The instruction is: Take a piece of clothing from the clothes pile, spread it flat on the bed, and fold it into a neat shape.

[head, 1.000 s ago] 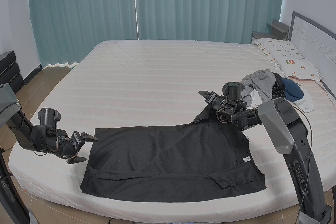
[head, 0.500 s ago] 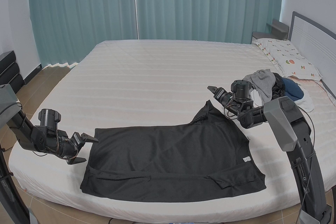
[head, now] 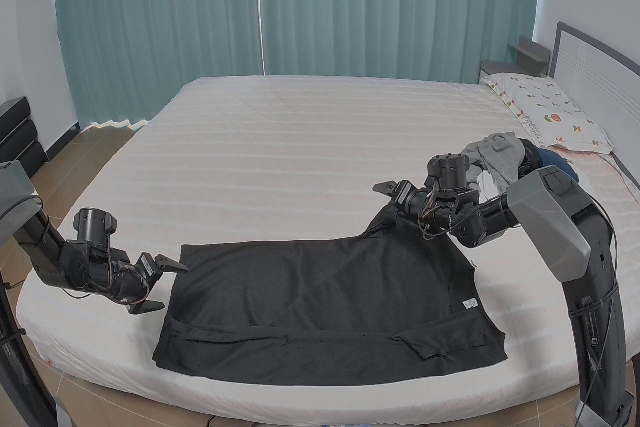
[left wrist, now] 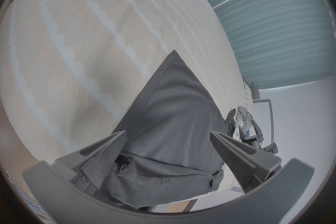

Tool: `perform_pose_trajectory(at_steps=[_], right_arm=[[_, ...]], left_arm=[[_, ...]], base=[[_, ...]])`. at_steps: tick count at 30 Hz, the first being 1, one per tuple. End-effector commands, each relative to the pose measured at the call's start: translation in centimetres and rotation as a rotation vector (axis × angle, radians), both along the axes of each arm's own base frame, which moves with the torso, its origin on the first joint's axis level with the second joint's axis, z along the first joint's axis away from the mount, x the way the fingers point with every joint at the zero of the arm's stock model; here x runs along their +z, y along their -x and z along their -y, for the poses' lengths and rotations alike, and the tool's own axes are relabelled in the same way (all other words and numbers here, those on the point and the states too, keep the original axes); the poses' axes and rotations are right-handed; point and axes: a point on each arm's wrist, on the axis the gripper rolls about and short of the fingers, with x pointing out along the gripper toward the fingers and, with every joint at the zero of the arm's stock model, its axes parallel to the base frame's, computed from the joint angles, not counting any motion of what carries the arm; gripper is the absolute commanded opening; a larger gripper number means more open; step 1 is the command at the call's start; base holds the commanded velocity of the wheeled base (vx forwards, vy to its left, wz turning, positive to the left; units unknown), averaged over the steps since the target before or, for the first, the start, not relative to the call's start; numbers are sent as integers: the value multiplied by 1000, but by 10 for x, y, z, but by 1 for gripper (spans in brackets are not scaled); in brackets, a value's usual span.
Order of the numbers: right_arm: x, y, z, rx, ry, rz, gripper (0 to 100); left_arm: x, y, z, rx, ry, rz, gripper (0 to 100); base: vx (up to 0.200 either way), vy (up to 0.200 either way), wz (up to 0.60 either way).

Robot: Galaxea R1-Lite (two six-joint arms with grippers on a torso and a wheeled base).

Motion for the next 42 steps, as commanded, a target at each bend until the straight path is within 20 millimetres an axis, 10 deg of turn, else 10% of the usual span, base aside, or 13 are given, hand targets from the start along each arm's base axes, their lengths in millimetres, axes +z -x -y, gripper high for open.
perform_pose_trajectory(at_steps=[1,24,42], right_arm=[[-12,1,-8,20,17,-26,100],[-47,-18,-22,-7,78,-91,100],[-24,-36,-33,-38,-99,198,100]], left_arm=[[0,0,0,1,-1,0,100],[-1,0,0,1,-4,-1,100],[-1,0,0,2,-4,-2,100]], base=[[0,0,0],[0,0,0],[0,0,0]])
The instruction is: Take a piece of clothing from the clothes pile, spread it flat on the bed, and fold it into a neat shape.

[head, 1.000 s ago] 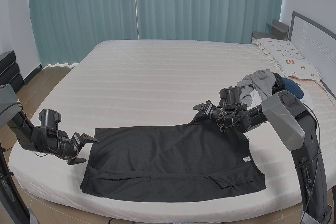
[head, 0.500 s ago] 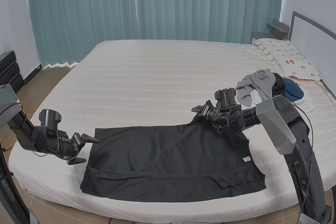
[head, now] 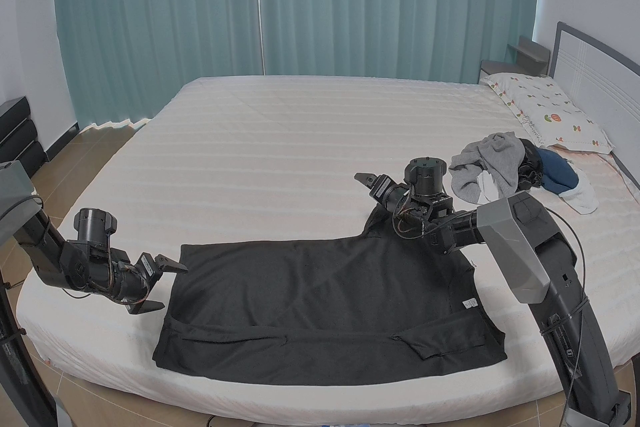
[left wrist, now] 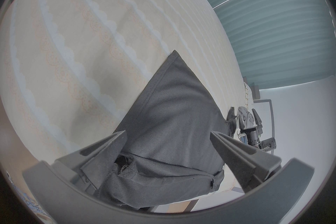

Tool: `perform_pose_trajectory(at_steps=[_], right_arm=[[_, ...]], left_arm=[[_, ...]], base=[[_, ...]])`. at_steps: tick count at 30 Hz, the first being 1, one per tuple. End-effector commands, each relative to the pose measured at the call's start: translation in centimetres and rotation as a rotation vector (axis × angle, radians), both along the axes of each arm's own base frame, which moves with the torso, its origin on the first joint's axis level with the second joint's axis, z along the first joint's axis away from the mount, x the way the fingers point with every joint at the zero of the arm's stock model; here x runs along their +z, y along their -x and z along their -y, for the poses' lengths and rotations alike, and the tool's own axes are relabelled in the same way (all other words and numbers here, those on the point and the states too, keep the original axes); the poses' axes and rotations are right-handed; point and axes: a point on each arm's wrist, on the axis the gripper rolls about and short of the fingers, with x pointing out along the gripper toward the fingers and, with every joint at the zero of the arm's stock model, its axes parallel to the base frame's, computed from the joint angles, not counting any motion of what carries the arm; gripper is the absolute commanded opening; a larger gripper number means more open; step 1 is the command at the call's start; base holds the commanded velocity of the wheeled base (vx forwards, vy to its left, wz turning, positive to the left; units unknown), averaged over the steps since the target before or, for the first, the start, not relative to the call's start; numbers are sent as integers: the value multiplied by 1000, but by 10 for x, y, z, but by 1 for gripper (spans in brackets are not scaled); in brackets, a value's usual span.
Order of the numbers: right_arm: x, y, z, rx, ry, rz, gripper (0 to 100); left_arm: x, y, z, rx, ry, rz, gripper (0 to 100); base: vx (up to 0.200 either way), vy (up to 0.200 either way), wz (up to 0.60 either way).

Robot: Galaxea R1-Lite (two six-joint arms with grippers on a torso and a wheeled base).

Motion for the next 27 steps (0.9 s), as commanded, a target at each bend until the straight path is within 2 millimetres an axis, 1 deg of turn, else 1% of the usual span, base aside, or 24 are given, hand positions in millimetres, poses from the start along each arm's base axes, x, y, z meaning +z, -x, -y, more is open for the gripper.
perform_pose_trajectory(at_steps=[1,2,3,4,10,12,14,15,16,18,24,27], right_arm=[[-7,-5,13,-26,9,-10,100],[-5,-6,18,-34,14,-9,100],[-5,-6,18,-34,14,-9,100],[2,-10,32,-58,36,-3,100],[27,-17,65,-108,91,26,100],[22,-17,76,-114,141,18,100],[11,-16,86,-113,211,4,100],[11,-16,86,-113,211,4,100],[1,-14,94,-104,281,-4,100],[-7,-11,98,-94,316,-20,100],[-14,-9,99,-84,330,-38,100],[-23,-6,97,-65,362,-51,100]], left_arm=[[0,0,0,2,1,-1,100],[0,0,0,2,1,-1,100],[0,0,0,2,1,-1,100],[0,0,0,2,1,-1,100],[0,0,0,2,1,-1,100],[0,0,0,2,1,-1,100],[0,0,0,2,1,-1,100],[0,0,0,2,1,-1,100],[0,0,0,2,1,0,100],[0,0,0,2,0,0,100],[0,0,0,2,0,0,100],[0,0,0,2,0,0,100]], base=[[0,0,0],[0,0,0],[0,0,0],[0,0,0],[0,0,0],[0,0,0],[0,0,0],[0,0,0],[0,0,0],[0,0,0],[0,0,0],[0,0,0]])
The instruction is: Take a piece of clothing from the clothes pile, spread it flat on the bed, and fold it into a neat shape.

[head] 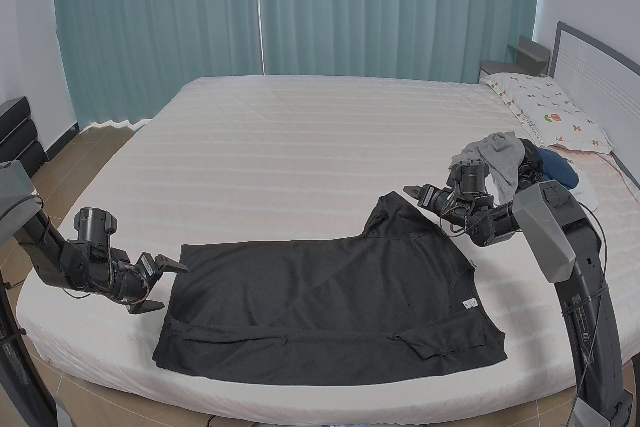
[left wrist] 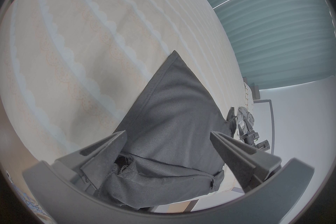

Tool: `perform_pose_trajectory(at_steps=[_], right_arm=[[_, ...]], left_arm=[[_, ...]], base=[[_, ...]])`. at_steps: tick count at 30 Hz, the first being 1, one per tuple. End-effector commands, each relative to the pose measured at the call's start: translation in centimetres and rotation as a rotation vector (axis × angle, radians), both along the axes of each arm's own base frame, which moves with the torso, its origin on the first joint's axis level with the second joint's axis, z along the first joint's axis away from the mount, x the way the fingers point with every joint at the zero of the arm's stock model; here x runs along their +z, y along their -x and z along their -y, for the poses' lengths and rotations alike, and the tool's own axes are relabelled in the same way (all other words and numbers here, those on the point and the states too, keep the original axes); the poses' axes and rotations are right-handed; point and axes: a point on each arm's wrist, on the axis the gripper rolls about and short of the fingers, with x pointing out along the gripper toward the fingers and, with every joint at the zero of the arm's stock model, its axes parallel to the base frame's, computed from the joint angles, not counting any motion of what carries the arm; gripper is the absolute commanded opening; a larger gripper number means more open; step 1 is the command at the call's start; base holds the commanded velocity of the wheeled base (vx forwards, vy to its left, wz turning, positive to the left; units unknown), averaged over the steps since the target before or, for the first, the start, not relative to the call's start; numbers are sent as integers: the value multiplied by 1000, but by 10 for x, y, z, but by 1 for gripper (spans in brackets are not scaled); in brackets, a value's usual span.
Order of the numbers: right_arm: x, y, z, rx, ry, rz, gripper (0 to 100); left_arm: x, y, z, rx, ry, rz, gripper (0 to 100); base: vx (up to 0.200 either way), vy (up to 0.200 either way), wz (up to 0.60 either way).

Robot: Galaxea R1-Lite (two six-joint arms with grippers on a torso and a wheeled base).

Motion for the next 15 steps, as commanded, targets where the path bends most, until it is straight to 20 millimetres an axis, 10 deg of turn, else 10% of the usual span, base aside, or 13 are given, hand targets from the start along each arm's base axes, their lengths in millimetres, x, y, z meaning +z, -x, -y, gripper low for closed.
perform_pose_trajectory(at_steps=[1,2,3,15], right_arm=[[-10,3,0,13,29,-25,100],[-14,5,-1,18,37,-34,100],[-17,6,-1,24,41,-42,0],[-18,2,11,1,38,-27,0]], left_arm=[[0,0,0,1,1,-1,100],[-1,0,0,1,1,-3,100],[0,0,0,1,1,-1,100],[-1,-3,-1,3,-2,3,100]], base=[[0,0,0],[0,0,0],[0,0,0],[0,0,0]])
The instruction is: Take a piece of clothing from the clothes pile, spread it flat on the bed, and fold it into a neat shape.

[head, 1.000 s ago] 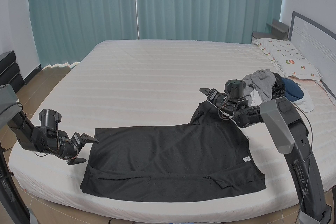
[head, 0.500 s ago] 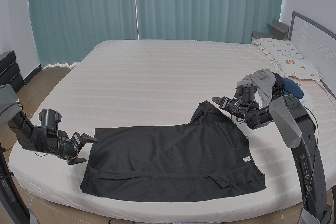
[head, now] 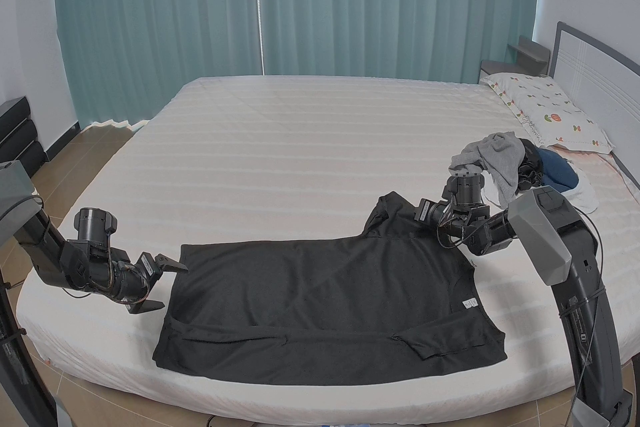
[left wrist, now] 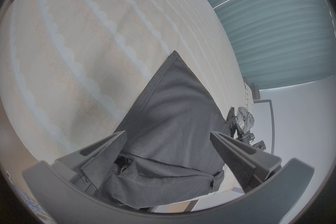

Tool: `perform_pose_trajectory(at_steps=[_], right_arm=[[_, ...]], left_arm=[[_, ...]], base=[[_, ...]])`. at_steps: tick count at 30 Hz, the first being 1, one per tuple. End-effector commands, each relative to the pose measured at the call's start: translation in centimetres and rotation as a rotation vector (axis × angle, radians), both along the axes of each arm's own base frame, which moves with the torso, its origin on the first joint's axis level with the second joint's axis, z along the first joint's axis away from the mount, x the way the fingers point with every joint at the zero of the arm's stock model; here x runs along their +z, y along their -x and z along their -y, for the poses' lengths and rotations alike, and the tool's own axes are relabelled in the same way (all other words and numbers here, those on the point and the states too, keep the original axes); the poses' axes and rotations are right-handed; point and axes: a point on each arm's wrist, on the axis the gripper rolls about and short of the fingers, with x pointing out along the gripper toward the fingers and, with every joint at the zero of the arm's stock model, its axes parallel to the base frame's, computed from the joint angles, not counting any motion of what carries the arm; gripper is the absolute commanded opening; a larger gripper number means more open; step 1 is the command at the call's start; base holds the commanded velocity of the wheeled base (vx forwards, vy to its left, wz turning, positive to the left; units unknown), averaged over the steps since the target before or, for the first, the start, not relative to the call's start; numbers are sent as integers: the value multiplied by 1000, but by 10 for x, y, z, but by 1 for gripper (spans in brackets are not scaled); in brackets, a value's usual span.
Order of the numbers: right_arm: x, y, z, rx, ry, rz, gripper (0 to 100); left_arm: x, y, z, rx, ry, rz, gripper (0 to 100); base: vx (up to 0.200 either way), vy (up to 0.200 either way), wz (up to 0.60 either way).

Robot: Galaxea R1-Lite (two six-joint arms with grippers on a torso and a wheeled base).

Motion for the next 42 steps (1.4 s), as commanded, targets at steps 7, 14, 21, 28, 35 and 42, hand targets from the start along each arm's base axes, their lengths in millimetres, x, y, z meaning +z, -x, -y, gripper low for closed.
perform_pose_trajectory(at_steps=[7,14,21,28,35,42], right_arm=[[6,-5,22,-51,-16,57,0],[6,-5,19,-46,-18,75,0],[1,-2,14,-38,-19,58,100],[31,9,23,-83,-133,43,100],[37,31,56,-122,-176,-19,100],[36,39,71,-93,-205,-54,100]], left_arm=[[2,-8,-1,29,-46,37,100],[-4,-23,-3,69,-110,84,100],[-16,-58,-8,125,-178,112,100],[-16,-90,-5,107,-180,186,100],[-34,-113,7,51,-199,210,100],[-42,-122,9,29,-216,224,100]], base=[[0,0,0],[0,0,0],[0,0,0],[0,0,0],[0,0,0],[0,0,0]])
